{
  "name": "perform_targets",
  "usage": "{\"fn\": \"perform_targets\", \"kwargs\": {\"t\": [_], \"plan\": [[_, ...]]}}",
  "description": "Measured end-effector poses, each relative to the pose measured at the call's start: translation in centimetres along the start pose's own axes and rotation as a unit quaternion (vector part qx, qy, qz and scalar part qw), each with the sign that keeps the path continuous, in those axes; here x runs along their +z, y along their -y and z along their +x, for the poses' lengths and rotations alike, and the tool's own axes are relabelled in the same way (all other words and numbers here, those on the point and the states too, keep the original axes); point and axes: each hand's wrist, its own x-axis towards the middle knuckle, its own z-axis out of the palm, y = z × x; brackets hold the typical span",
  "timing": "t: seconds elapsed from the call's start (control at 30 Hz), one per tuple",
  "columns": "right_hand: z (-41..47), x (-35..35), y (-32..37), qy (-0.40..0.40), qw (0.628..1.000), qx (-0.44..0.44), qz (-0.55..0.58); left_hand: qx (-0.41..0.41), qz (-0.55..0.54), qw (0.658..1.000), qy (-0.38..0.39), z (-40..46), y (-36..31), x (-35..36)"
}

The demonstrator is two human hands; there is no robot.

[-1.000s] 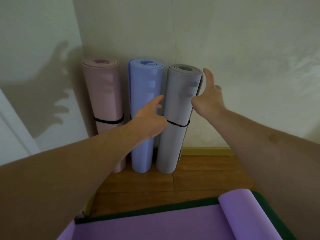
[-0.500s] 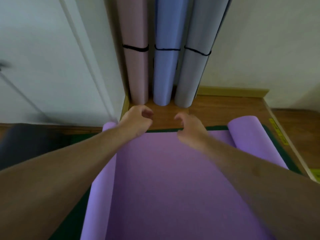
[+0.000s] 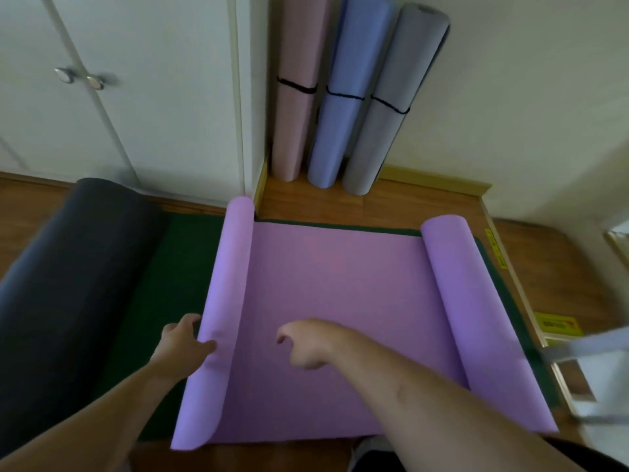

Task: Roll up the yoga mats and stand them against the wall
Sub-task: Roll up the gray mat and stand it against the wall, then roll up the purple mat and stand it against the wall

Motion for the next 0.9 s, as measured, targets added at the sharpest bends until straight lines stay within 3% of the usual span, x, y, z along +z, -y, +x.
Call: {"fn": "perform_targets", "kwargs": {"t": [0.13, 0.23, 0.33, 0.43, 0.53, 0.6, 0.7, 0.8, 0.9], "plan": [[1.2, -1.9, -3.7, -0.009, 0.999, 0.035, -0.006, -0.021, -0.003, 0.999, 0.049, 2.0, -0.2, 2.0], [3.2, -2.0, -6.5, 0.009, 0.999, 0.050, -0.012, -0.077, -0.014, 0.996, 0.040, 4.0, -1.7, 3.8], [4.9, -2.8, -10.2, 0.029, 0.997, 0.063, -0.030, -0.052, 0.039, 0.997, 0.034, 5.7, -4.5, 5.4], [5.1, -4.8, -15.4, 0.020, 0.994, 0.097, -0.044, -0.043, 0.072, 0.996, 0.009, 6.2, -8.1, 8.4], [4.2, -6.1, -22.4, 0.006, 0.988, 0.142, -0.053, -0.092, 0.003, 0.996, -0.005, 6.8, -10.4, 10.9], [3.0, -5.8, -28.0, -0.013, 0.981, 0.187, -0.042, -0.063, 0.032, 0.997, -0.010, 7.0, -11.6, 11.6], [0.7, -3.4, -36.6, -0.091, 0.950, 0.296, -0.023, 0.029, 0.110, 0.992, -0.052, 5.5, -15.1, 13.0], [-1.7, -0.2, -42.2, -0.219, 0.890, 0.399, -0.015, 0.104, 0.149, 0.982, -0.056, 3.4, -19.4, 14.6], [-2.8, 2.1, -45.8, -0.248, 0.826, 0.503, 0.063, 0.148, 0.134, 0.979, -0.029, 2.0, -23.2, 16.4]]}}
